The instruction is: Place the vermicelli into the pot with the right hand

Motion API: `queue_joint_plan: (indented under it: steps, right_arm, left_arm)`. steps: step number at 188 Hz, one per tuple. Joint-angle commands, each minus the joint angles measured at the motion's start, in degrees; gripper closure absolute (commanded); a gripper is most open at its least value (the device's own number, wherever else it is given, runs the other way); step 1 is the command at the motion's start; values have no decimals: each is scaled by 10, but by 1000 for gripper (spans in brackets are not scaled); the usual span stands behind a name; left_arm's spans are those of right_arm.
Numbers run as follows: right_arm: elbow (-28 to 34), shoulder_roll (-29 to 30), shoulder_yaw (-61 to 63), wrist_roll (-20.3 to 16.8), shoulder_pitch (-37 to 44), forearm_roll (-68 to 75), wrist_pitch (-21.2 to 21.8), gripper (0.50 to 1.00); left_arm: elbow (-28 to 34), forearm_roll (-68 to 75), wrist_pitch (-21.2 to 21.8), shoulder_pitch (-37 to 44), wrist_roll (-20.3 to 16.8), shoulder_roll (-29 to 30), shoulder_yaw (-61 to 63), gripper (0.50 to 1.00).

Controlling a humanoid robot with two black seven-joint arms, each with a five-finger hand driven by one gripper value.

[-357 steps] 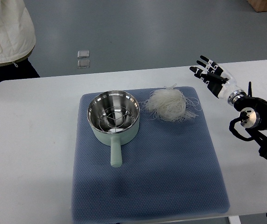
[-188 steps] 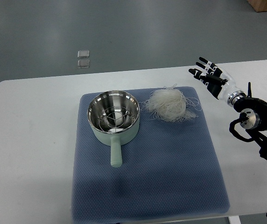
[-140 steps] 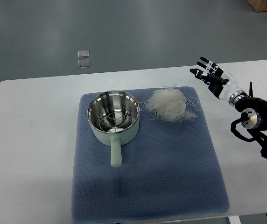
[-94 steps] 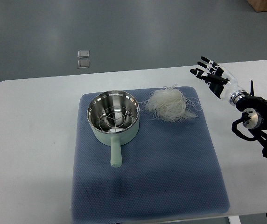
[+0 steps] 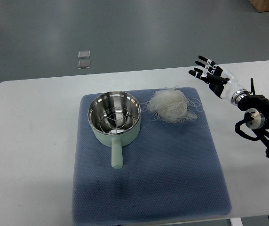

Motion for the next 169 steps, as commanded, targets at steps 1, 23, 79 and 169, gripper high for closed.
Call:
queue_joint_plan:
  steps: [1,23,79,169]
  right_arm:
    - [0,-1,0,0,2,-20,3,572]
    - [1,-1,-1,0,11,-101,24,572]
    - [17,-5,-1,8,75,-423,128,572]
    - [25,-1,-359,25,248,-608,92,574]
  left_arm:
    - [0,0,0,0,0,0,0,500]
    - [0,0,0,0,-1,0,-1,500]
    - [0,0,0,0,0,0,0,500]
    - [1,1,0,0,-1,0,-1,500]
